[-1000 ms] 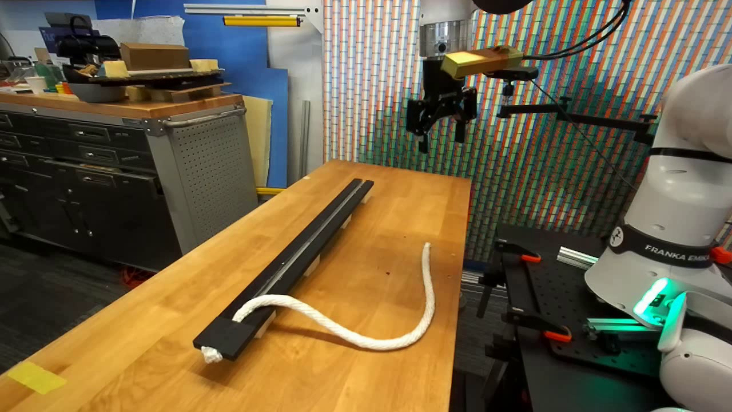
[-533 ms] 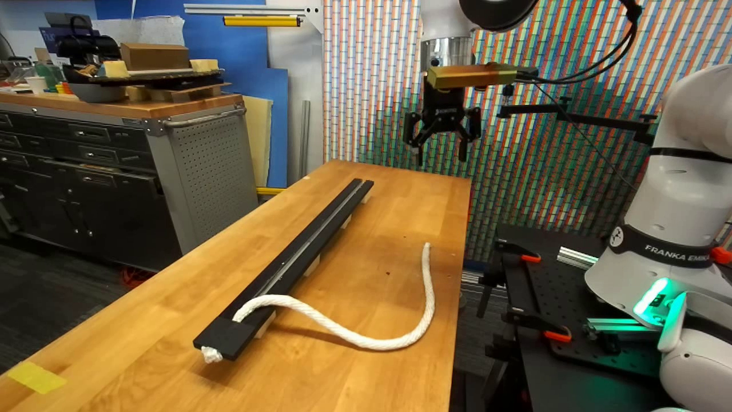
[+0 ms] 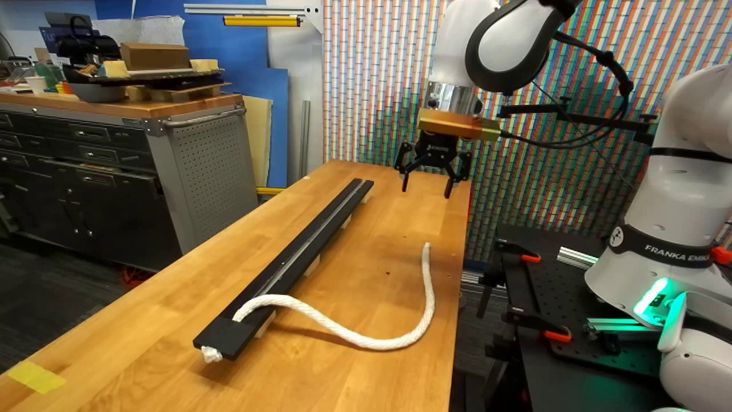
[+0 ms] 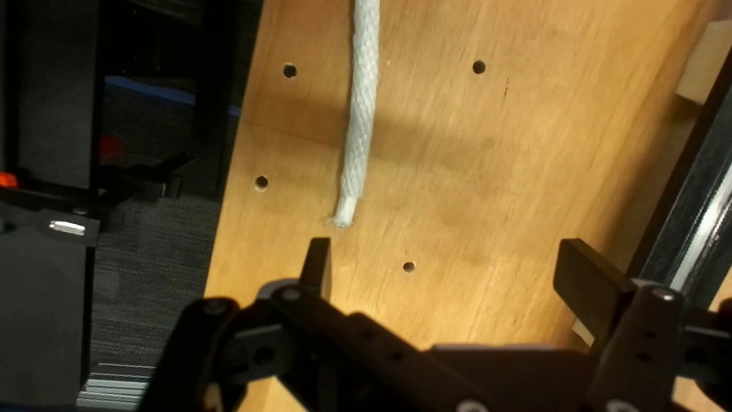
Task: Set the rope along the middle of the black object then push it into the ridge
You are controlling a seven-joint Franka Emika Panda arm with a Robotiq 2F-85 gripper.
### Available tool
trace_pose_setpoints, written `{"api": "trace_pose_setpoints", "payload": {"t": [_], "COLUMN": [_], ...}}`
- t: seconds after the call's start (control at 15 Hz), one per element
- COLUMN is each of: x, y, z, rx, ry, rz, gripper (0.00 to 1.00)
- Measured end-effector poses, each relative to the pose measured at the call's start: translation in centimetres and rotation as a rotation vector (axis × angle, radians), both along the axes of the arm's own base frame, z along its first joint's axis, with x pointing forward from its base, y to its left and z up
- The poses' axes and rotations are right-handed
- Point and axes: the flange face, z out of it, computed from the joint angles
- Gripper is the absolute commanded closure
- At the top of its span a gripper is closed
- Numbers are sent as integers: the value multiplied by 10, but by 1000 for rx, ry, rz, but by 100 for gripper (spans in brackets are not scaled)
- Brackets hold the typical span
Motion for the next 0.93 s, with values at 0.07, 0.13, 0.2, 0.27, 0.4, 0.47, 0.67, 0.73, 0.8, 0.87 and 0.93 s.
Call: {"api": "trace_pose_setpoints", "payload": {"t": [0.07,0.13,0.2,0.27,0.4,0.47,0.67,0.73,0.8,0.87,0.93], "x": [2,3,4,4,3,2,0,0,2,4,7], "y": [1,2,3,3,5,6,8,9,10,10,11], "z": [-7,-15,-23,-32,-50,-58,-78,-83,-87,-91,-94], "rx": [-3,-8,-12,-17,-31,-39,-52,-52,-52,-52,-52], "ry": [-10,-12,-8,0,29,48,93,103,108,107,104], "rz": [-22,-40,-56,-71,-98,-113,-147,-155,-160,-162,-161], "gripper": [0,0,0,0,0,0,0,0,0,0,0]}}
